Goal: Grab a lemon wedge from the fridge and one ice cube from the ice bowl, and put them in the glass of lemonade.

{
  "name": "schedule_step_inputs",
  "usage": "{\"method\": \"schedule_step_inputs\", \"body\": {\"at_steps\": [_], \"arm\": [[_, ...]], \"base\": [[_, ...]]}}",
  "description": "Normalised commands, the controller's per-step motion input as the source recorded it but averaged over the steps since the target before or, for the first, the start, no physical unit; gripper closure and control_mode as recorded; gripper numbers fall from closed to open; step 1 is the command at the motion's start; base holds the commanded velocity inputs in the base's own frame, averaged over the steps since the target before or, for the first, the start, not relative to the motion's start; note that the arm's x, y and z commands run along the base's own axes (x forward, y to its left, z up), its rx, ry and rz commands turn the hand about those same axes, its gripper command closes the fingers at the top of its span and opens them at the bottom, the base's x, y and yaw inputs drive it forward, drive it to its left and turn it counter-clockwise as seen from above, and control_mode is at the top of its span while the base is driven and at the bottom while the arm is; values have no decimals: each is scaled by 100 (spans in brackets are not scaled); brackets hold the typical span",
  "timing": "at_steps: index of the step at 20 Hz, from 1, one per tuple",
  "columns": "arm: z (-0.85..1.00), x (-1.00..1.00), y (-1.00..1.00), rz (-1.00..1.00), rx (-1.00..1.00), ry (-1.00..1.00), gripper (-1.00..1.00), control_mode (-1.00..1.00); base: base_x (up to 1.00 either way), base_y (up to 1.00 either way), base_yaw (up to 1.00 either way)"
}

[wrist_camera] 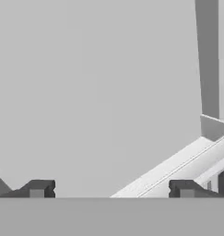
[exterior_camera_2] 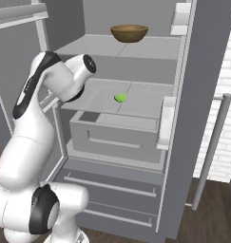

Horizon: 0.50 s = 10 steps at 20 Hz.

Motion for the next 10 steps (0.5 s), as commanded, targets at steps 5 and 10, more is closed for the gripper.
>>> {"method": "schedule_step_inputs", "body": {"at_steps": [5,10], "arm": [[-7,25,-93,-29,-10,10,-100,-100],[-21,47,-74,-38,-25,21,-100,-100]], "base": [[0,0,0],[0,0,0]]}}
